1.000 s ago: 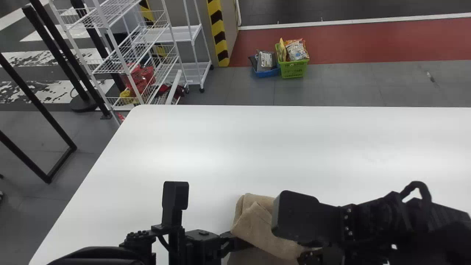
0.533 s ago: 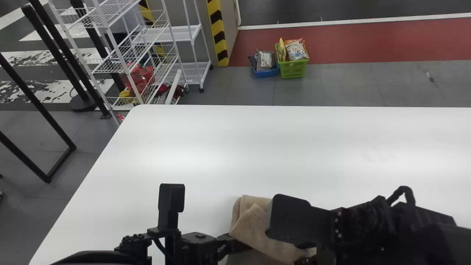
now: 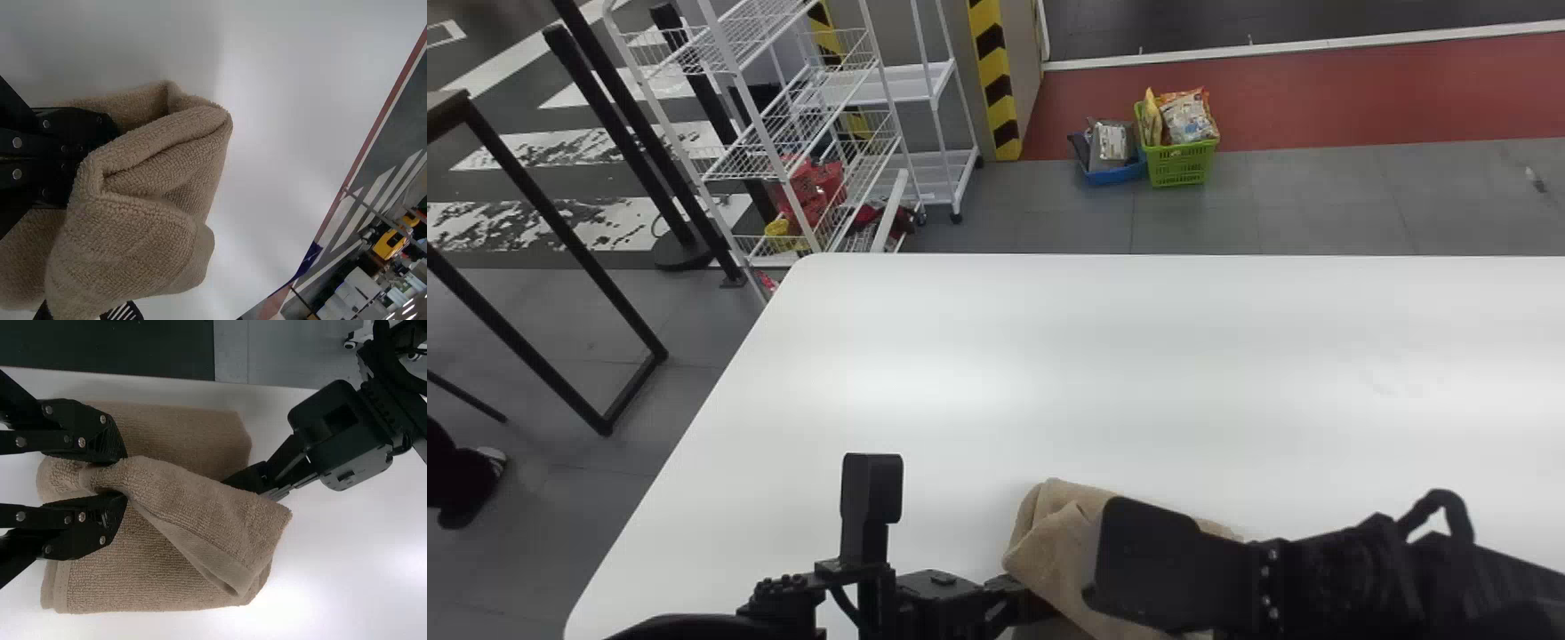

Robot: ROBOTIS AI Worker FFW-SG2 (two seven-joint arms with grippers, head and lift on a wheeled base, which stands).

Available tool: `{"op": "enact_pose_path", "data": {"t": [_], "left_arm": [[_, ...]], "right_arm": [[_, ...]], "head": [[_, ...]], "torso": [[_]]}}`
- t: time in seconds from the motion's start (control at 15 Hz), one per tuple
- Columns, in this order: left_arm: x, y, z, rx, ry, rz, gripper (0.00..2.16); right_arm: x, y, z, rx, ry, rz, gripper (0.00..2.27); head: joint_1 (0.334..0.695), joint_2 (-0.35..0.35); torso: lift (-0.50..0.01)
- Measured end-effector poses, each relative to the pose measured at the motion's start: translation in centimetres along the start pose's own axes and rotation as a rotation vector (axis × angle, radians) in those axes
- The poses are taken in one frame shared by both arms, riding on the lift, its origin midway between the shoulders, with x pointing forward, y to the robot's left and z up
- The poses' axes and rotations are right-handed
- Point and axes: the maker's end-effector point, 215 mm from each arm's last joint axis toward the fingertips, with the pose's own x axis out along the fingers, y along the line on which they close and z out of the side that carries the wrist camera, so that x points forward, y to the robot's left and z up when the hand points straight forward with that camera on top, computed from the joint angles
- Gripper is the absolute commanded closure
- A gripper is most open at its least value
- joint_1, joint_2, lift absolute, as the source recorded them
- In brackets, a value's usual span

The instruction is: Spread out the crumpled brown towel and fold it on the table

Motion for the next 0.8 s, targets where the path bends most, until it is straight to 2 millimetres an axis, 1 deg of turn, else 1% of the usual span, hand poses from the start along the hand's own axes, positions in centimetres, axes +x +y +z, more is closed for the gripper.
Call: {"op": "enact_pose_path", "data": {"t": [0.13,0.2,0.33,0.4,0.53,0.67,0.8], "left_arm": [[0.0,0.0,0.0,0.002,0.000,0.003,1.97],[0.1,0.0,0.1,0.003,0.000,0.002,1.97],[0.4,-0.2,0.0,0.009,0.005,0.003,1.97],[0.5,-0.3,-0.1,0.012,0.007,0.004,1.96],[0.6,-0.3,-0.2,0.013,0.011,0.008,1.97],[0.6,-0.2,-0.3,0.013,0.014,0.011,1.97],[0.7,-0.3,-0.4,0.015,0.017,0.016,1.97]], "right_arm": [[-0.2,0.6,-0.7,0.005,0.006,-0.006,0.83],[-0.5,0.5,-1.1,0.008,0.010,-0.015,0.83],[-0.9,0.0,-1.6,0.019,0.010,-0.029,0.46],[-1.3,-0.1,-1.6,0.022,0.003,-0.034,0.34],[-2.5,-0.4,-0.9,0.029,-0.030,-0.049,0.20],[-3.4,-0.9,-0.5,0.038,-0.051,-0.062,0.18],[-4.3,-1.4,-0.2,0.066,-0.073,-0.073,0.10]], "head": [[0.695,0.274],[0.695,0.274],[0.695,0.247],[0.695,0.241],[0.695,0.238],[0.695,0.238],[0.695,0.233]], "torso": [[-0.127],[-0.127],[-0.127],[-0.127],[-0.127],[-0.127],[-0.127]]}}
